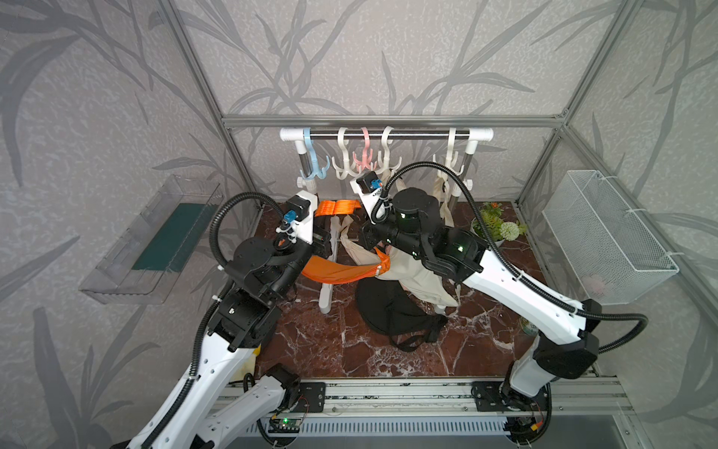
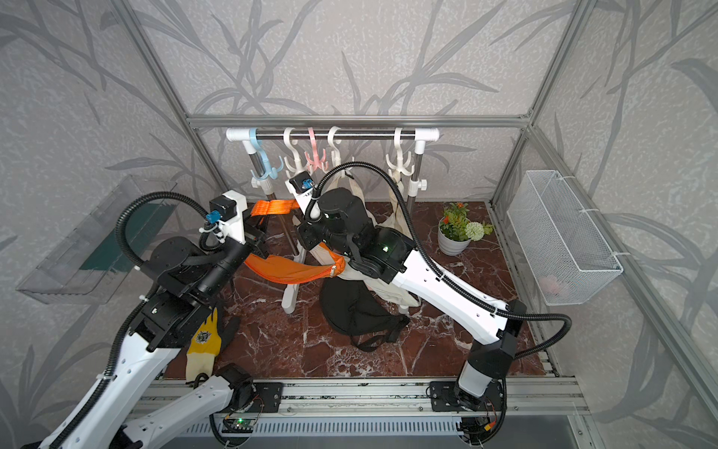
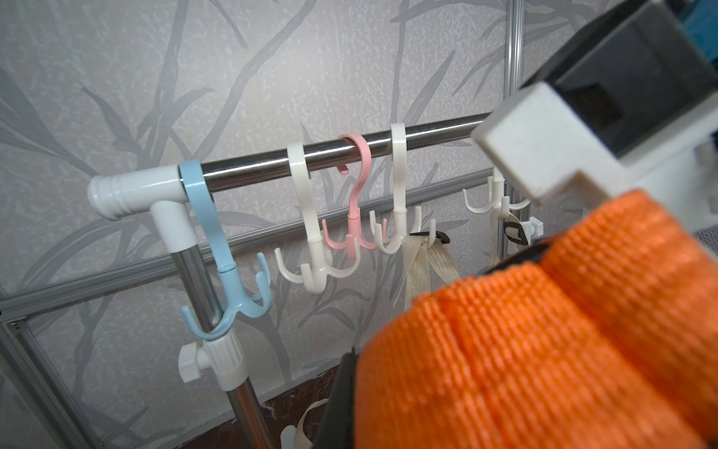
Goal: Hang the bag on a hook
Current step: Pick up the bag from the bag, then hang the bag on the hook.
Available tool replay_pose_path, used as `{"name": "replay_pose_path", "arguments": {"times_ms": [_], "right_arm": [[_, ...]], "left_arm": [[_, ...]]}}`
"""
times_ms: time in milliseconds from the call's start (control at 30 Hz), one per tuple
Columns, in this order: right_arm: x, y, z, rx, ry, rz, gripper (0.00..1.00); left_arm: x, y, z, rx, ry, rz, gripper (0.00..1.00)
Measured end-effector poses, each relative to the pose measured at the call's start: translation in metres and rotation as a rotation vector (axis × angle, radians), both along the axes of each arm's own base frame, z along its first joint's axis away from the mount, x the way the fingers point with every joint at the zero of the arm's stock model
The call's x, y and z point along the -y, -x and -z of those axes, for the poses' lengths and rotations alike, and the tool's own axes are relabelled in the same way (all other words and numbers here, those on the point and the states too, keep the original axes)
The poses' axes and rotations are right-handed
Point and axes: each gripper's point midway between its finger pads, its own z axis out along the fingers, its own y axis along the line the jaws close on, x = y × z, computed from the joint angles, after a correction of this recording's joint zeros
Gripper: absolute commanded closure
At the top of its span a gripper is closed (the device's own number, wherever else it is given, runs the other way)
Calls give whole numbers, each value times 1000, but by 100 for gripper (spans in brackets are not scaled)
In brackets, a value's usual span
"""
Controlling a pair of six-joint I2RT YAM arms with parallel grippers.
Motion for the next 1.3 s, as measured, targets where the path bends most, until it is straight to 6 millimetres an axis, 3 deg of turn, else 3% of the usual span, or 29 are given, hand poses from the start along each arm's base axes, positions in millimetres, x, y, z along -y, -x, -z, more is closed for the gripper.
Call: {"name": "replay_pose_path", "arguments": {"times_ms": [133, 367, 633, 833, 1033, 1300], "right_arm": [[-9, -20, 18, -72, 34, -7, 100], [-6, -35, 47, -185, 68, -8, 100], [-2, -39, 35, -197, 32, 5, 100], [-3, -45, 24, -199, -11, 32, 100], [-12, -54, 28, -220, -24, 55, 100], [-22, -67, 42, -258, -19, 78, 100]], "left_arm": [[-7, -17, 0, -112, -7, -41, 100], [-33, -50, 33, -348, 50, -111, 100], [-23, -67, 42, -508, 139, -20, 100], [-8, -71, 62, -625, 162, 42, 100], [-3, -70, 78, -704, 166, 60, 100], [2, -69, 73, -729, 167, 89, 100]]}}
